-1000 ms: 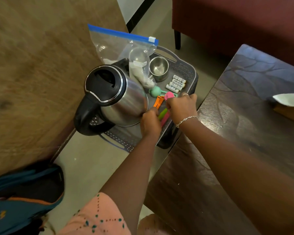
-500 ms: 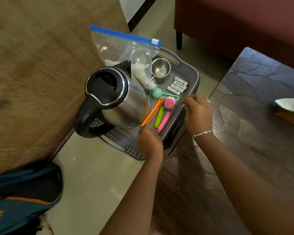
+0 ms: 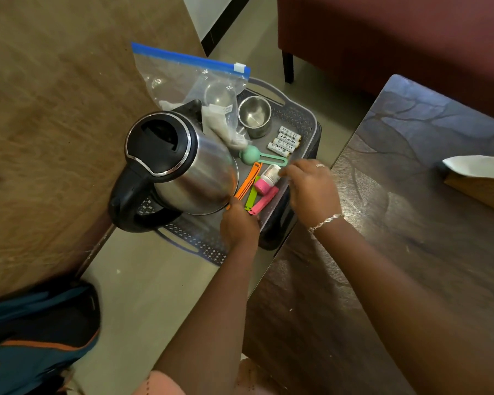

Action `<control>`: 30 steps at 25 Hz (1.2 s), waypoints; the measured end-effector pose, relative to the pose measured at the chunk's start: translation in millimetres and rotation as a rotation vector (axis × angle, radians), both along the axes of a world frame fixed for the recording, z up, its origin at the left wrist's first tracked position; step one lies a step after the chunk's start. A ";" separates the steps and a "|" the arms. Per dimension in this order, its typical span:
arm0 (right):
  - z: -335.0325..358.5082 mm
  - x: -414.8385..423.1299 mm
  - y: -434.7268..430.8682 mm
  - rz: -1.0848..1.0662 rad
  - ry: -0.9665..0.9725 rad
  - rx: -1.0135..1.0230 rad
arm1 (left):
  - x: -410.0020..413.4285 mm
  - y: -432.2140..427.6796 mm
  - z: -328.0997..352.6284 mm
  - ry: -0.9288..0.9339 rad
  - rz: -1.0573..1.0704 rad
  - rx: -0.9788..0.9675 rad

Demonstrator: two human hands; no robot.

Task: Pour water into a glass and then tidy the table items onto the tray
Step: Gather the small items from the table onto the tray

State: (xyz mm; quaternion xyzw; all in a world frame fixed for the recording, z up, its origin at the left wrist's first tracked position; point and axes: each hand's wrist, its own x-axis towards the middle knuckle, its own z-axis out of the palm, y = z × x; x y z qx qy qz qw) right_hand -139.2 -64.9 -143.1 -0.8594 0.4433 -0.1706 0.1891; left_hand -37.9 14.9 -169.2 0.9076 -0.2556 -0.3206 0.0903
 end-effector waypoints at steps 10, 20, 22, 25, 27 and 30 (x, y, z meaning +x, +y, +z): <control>-6.0 56.8 -14.3 0.418 0.639 0.058 | 3.5 -0.6 -9.0 -0.049 -0.077 -0.019; -13.9 37.8 -46.3 0.192 0.321 0.311 | 13.3 -9.1 -0.6 -0.196 -0.426 0.023; -14.0 33.1 -48.9 0.237 0.384 0.260 | 14.1 -10.4 -1.3 -0.231 -0.495 0.028; -17.0 29.8 -49.4 0.265 0.417 0.186 | 14.5 -13.6 -2.6 -0.249 -0.542 0.021; -19.4 30.6 -50.1 0.239 0.407 0.173 | 15.3 -14.9 -3.8 -0.256 -0.547 0.015; -20.9 30.4 -49.9 0.232 0.409 0.166 | 14.7 -16.1 -3.8 -0.271 -0.548 0.010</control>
